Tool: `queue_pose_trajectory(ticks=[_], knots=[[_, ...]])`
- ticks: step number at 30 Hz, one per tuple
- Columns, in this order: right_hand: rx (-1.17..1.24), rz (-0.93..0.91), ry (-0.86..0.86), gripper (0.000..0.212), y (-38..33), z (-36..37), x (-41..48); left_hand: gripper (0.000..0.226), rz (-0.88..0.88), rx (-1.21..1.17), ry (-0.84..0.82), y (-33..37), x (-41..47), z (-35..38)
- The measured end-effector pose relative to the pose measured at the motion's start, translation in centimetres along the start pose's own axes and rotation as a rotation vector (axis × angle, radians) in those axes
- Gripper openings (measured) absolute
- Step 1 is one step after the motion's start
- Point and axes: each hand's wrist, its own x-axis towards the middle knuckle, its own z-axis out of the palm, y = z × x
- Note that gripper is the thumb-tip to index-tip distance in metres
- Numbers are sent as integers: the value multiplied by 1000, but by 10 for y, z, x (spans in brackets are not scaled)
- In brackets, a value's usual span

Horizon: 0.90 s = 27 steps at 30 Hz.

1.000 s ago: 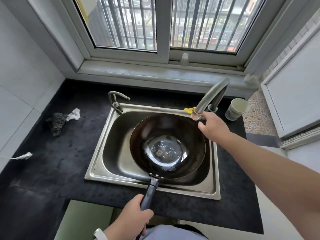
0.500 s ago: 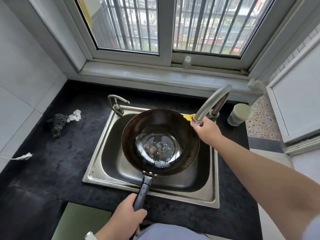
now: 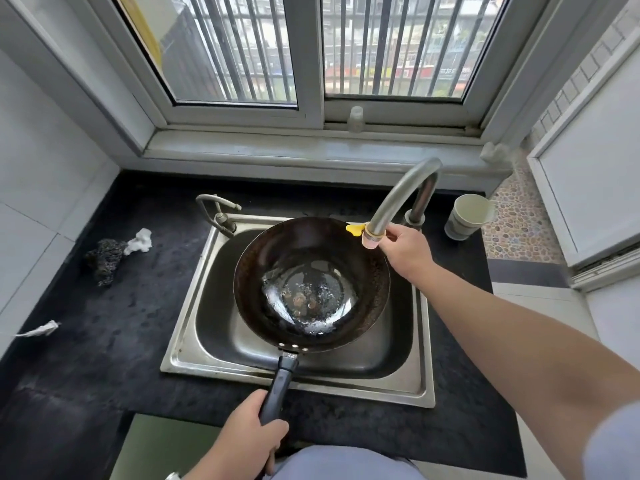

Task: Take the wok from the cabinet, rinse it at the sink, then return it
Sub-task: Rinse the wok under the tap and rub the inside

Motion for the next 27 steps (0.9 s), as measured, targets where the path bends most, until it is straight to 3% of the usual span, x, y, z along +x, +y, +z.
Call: queue_pose_trajectory(ticks=[8,19,24,27], knots=[[-45,-48,-83,34,0,-4,4,9,-20,-24,-3,0,-1,2],[-90,-54,-73,28,0,-1,6,8,-25,-55,-33,3,-6,4],[-94,-75,-83,5,-6,-4,0,13,-32,-68,-38,1,-5,4],[-106,-80,-72,32,-12,-4,-2,12,-26,-72,-44,1,-6,4]])
